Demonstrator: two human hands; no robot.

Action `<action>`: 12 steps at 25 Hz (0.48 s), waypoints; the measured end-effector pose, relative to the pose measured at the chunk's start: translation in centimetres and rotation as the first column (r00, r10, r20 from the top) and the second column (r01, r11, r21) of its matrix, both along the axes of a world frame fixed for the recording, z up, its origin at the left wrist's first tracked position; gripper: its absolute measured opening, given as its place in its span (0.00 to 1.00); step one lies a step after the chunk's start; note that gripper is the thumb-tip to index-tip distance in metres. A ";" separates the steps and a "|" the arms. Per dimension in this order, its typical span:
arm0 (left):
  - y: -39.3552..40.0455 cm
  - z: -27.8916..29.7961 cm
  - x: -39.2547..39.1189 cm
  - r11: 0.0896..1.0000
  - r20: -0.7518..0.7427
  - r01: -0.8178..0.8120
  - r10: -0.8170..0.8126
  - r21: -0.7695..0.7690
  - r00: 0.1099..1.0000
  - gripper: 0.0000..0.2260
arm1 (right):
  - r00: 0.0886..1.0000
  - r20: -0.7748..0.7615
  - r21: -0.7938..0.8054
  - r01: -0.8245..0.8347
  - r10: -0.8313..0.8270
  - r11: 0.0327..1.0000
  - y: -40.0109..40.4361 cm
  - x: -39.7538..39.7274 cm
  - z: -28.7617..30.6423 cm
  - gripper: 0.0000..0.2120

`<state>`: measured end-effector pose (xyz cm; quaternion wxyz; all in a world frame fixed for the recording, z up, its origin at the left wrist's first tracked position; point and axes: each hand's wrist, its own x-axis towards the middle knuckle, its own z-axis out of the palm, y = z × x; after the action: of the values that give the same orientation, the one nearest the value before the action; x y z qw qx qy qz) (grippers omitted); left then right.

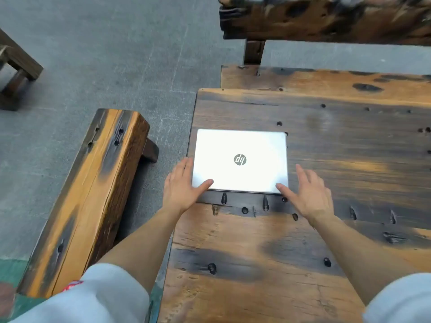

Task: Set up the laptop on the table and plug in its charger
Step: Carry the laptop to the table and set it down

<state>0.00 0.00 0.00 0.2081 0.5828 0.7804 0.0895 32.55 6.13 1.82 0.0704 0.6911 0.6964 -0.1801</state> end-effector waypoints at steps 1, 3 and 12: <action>1.3 -0.6 0.0 0.999 0.047 -0.038 0.040 -0.038 0.998 0.41 | 0.998 -0.026 -0.032 0.048 -0.048 0.998 1.2 -0.2 -0.7 0.43; 3.6 -1.8 0.0 0.983 0.087 -0.117 0.130 -0.139 0.988 0.41 | 0.989 -0.066 -0.126 0.124 -0.133 0.984 3.4 -0.6 -2.5 0.42; 9.7 -6.3 0.2 0.901 0.174 -0.297 0.363 -0.317 0.916 0.43 | 0.899 -0.201 -0.334 0.310 -0.388 0.890 9.0 -2.3 -8.3 0.40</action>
<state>0.21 9.65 -6.34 0.3596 0.3910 0.8437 0.0771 30.23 15.17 -6.47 0.0456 0.7575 0.5281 -0.3811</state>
